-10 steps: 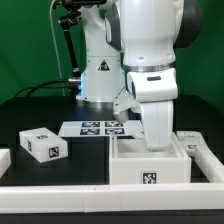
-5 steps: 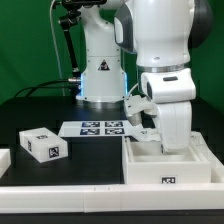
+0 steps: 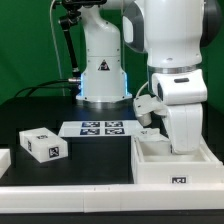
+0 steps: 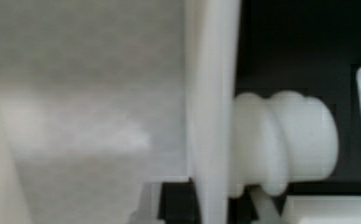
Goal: Assemble cabinet
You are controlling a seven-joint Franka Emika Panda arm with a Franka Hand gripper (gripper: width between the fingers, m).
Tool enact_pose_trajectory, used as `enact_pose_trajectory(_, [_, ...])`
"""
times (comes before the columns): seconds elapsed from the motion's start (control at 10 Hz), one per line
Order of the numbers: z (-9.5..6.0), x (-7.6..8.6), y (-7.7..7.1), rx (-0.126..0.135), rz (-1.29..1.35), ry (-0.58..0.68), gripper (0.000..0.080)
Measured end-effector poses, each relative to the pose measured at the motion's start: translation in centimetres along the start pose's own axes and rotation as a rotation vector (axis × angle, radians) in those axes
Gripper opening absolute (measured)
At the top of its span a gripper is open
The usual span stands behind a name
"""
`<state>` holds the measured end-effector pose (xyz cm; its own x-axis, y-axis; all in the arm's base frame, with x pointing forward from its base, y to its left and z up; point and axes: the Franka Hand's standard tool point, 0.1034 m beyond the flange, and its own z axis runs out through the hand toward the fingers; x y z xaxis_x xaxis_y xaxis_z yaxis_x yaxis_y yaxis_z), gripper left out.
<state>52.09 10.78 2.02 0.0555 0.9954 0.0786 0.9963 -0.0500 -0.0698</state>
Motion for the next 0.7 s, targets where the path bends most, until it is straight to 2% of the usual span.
enact_pose_trajectory(0.2, [0.0,-0.3,0.0,0.0,0.002,0.0,0.0043])
enact_pose_trajectory(0.3, [-0.1,-0.7,0.1,-0.001,0.008,0.001,0.0124])
enact_pose_trajectory(0.5, [-0.3,-1.2,0.2,-0.012,0.015,0.002,0.0399])
enact_pose_trajectory(0.6, [-0.7,-1.4,-0.2,-0.017,0.026,0.0,0.0399])
enact_pose_trajectory(0.7, [-1.3,-1.6,-0.7,-0.02,0.03,-0.004,0.0601])
